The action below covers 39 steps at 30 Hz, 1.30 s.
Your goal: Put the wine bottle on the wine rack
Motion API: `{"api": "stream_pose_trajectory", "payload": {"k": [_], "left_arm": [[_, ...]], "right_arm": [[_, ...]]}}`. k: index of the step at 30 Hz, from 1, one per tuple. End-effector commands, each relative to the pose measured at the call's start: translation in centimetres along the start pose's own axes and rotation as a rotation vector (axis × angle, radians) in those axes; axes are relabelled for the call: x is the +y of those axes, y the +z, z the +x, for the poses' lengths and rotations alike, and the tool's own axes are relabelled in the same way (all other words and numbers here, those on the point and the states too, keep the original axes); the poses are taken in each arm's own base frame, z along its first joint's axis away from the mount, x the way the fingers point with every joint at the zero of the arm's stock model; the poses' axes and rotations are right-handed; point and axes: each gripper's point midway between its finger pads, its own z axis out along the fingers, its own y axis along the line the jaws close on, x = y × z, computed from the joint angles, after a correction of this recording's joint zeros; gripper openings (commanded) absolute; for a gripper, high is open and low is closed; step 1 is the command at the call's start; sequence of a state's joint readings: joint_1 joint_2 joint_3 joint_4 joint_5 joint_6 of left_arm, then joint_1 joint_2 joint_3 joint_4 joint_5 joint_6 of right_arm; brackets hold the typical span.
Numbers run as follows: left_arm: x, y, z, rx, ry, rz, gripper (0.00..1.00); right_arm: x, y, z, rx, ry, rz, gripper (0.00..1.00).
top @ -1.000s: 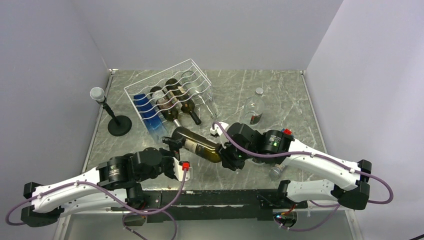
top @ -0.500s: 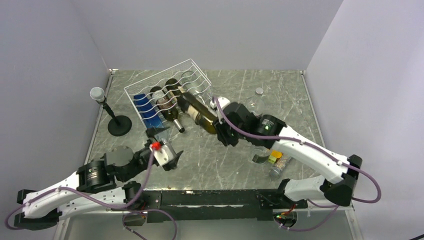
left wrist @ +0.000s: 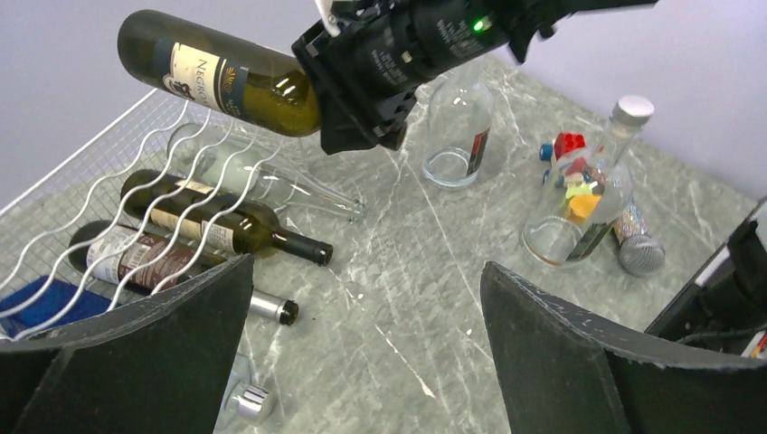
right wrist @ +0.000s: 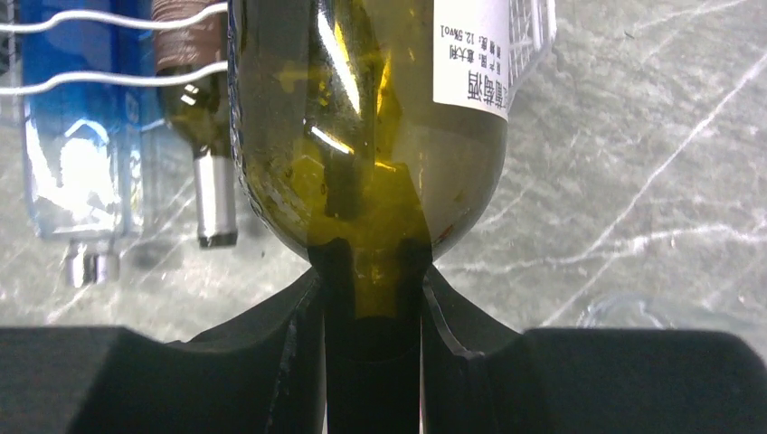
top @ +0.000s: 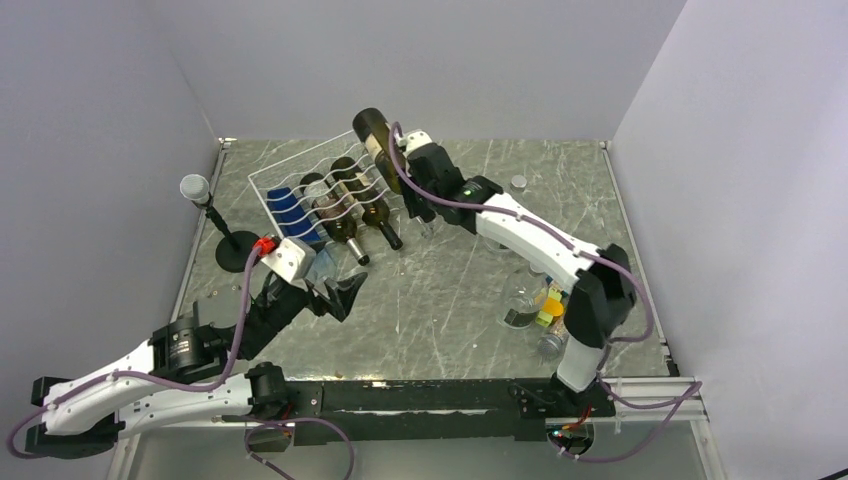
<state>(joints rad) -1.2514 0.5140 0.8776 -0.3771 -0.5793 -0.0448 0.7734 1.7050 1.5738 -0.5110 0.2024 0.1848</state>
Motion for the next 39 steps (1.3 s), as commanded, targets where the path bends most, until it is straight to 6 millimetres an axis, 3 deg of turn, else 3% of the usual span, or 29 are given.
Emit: {"api": "stream_pose_trajectory", "payload": {"k": [1, 4, 12, 18, 24, 35, 37, 39], "left_arm": [[1.7, -0.2, -1.6, -0.071, -0.146, -0.114, 0.99], [3.5, -0.5, -1.7, -0.087, -0.221, -0.224, 0.99], [3.3, 0.6, 0.8, 0.020, -0.217, -0.293, 0.99], [3.1, 1.1, 1.3, 0.041, -0.194, -0.301, 0.99], [3.8, 1.5, 0.3, 0.026, -0.209, -0.327, 0.99], [4.2, 3.1, 1.7, 0.089, -0.204, -0.329, 0.99], [4.2, 3.2, 1.8, 0.088, -0.209, -0.326, 0.99], [4.2, 3.5, 1.8, 0.086, -0.215, -0.322, 0.99]], "right_arm": [[-0.6, 1.3, -9.0, -0.273, 0.052, 0.018, 0.00], [-1.1, 3.7, -8.0, -0.245, 0.047, 0.044, 0.00], [-1.7, 7.1, -6.4, -0.235, 0.087, 0.063, 0.00], [-2.7, 9.1, -5.3, -0.192, 0.099, 0.070, 0.00], [-3.3, 10.5, -5.1, -0.167, 0.052, 0.081, 0.00], [-4.3, 11.8, -5.6, -0.128, -0.002, 0.123, 0.00], [-4.3, 12.0, -5.6, -0.105, -0.002, 0.121, 0.09], [-4.1, 11.7, -5.8, -0.104, 0.002, 0.114, 0.24]]}}
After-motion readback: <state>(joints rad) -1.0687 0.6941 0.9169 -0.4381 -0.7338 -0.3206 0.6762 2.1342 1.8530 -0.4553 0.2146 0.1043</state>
